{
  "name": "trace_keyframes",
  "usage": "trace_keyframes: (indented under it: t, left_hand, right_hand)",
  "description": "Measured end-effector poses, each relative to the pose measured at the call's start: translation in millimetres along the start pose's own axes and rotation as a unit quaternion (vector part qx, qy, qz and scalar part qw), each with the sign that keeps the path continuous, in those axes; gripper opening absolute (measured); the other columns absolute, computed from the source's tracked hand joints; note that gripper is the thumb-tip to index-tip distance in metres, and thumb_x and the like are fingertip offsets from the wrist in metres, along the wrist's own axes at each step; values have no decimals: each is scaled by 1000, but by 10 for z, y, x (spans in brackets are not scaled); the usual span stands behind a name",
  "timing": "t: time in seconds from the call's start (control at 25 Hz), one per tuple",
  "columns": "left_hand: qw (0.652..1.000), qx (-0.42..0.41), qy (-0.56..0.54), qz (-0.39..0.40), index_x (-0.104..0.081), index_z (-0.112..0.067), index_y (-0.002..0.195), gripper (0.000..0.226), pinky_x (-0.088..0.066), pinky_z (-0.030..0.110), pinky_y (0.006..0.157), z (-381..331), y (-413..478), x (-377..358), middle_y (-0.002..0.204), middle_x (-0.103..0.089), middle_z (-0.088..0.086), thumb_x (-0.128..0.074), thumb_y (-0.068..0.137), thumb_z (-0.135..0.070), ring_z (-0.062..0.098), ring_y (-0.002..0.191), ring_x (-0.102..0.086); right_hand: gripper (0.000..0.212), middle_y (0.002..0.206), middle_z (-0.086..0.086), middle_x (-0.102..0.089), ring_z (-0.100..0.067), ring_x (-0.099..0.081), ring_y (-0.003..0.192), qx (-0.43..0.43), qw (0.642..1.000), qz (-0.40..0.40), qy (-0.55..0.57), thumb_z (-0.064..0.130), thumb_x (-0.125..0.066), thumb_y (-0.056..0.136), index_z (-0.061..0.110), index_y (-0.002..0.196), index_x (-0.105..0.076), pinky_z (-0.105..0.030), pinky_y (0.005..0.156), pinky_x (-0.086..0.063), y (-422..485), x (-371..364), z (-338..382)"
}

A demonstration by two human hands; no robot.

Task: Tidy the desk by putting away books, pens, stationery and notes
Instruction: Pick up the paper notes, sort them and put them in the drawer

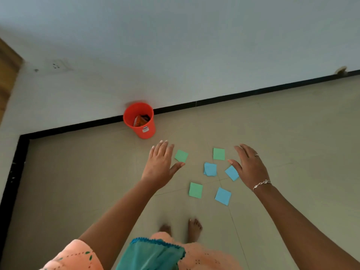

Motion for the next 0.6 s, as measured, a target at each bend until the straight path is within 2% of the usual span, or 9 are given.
trace_keyframes:
  t: [0.12, 0.28, 0.44, 0.52, 0.6]
  left_hand:
    - [997, -33, 36, 56, -14, -10, 148, 73, 1, 35, 117, -114, 326, -334, 156, -13, 9, -38, 93, -51, 23, 146, -3]
    - [990, -56, 53, 119, -14, -11, 148, 71, -2, 36, 118, -196, 823, -1076, 155, -17, 7, -41, 94, -47, 23, 145, -7]
    - [988, -56, 36, 140, -20, -12, 146, 67, -12, 34, 117, -227, 1210, -1933, 151, -27, 5, -45, 93, -44, 23, 143, -16]
    - [984, -72, 33, 162, -24, -12, 144, 63, -17, 32, 115, -176, 1304, -2469, 147, -32, 5, -47, 93, -40, 23, 140, -22]
    - [977, -94, 42, 185, -31, -12, 141, 58, -22, 30, 112, -72, 1372, -3048, 142, -38, 5, -50, 92, -37, 22, 136, -29]
  right_hand:
    - [46, 120, -24, -58, -41, -56, 112, -25, 999, 21, 3, 24, -70, 80, -1, 117, -58, -49, 87, -50, -64, -285, -316]
    - [49, 106, -21, -64, -38, -65, 95, -47, 996, 77, -13, 29, -69, 72, 4, 112, -56, -44, 76, -56, -313, -922, -777]
    - [63, 95, -15, -67, -35, -68, 85, -107, 983, 149, -8, 17, -89, 51, 1, 106, -64, -39, 65, -58, -552, -1656, -1199]
    - [65, 99, -15, -67, -36, -66, 90, -142, 970, 195, -15, 14, -89, 51, 1, 110, -63, -39, 71, -56, -627, -2116, -1425]
    - [63, 114, -14, -62, -35, -58, 108, -167, 961, 219, -18, 13, -81, 65, 3, 122, -56, -39, 85, -51, -653, -2591, -1637]
Point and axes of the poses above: each hand's wrist, its own y-axis towards the middle knuckle, its own x-axis out of the back of the hand, z = x × y, the point moved 5 cm from there along y, towards the middle knuckle
